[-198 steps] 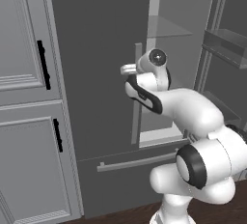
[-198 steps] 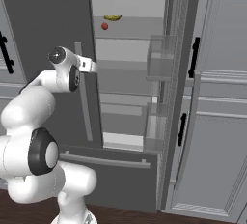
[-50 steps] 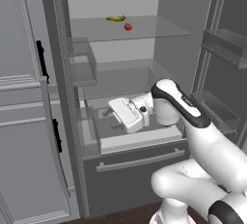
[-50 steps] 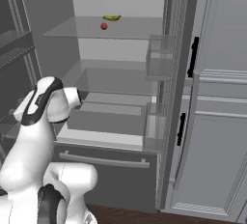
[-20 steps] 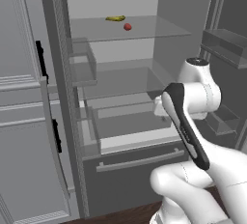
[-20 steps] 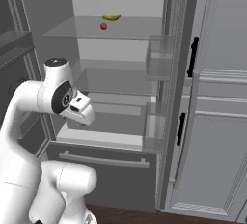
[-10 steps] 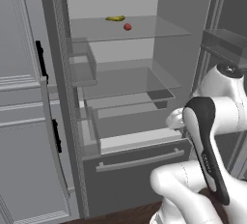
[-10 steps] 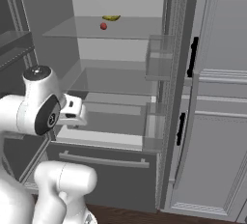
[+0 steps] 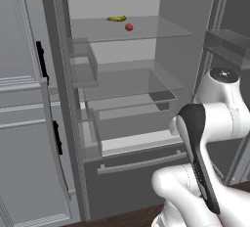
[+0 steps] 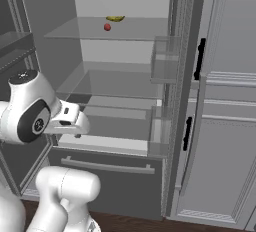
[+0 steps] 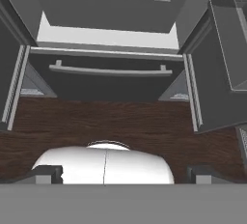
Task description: Take the strawberry from the fridge and place it on top of the pancake, located on the dining counter.
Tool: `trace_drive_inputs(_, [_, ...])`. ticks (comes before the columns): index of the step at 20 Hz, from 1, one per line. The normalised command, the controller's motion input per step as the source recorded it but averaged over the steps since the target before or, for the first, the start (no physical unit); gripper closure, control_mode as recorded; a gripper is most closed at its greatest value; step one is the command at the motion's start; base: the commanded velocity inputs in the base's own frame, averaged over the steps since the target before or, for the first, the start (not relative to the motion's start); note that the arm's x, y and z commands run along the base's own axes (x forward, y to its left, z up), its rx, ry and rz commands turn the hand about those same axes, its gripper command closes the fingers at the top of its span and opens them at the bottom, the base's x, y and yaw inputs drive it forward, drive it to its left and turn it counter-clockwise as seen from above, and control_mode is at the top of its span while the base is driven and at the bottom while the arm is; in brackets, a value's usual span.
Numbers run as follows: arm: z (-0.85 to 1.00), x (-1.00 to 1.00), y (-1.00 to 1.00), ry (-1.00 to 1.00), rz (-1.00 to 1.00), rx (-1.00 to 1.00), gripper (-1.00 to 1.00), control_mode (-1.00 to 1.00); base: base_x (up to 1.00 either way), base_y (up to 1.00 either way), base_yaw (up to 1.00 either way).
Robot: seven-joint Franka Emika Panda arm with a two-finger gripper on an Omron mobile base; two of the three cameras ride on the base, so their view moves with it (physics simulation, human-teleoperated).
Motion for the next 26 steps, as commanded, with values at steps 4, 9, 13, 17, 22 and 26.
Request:
trace_drive_inputs(4, [-0.04, 0.00, -0.09, 0.00, 0.00, 0.11, -1.00, -1.00, 0.00, 0.00, 0.00])
trace_drive_inputs(9, [-0.11, -0.02, 0.00, 0.00, 0.00, 0.06, -1.00, -1.00, 0.00, 0.00, 0.00])
trace_drive_inputs(13, [-0.16, 0.00, 0.00, 0.00, 0.00, 0.02, -1.00, -1.00, 0.00, 0.00, 0.00])
trace_drive_inputs(17, [-0.19, 0.00, 0.00, 0.00, 0.00, 0.00, -1.00, -1.00, 0.00, 0.00, 0.00])
trace_drive_inputs(22, [-0.12, 0.00, 0.00, 0.00, 0.00, -0.01, -1.00, -1.00, 0.00, 0.00, 0.00])
trace_drive_inputs(26, [-0.03, 0.00, 0.00, 0.00, 0.00, 0.00, -1.00, -1.00, 0.00, 0.00, 0.00])
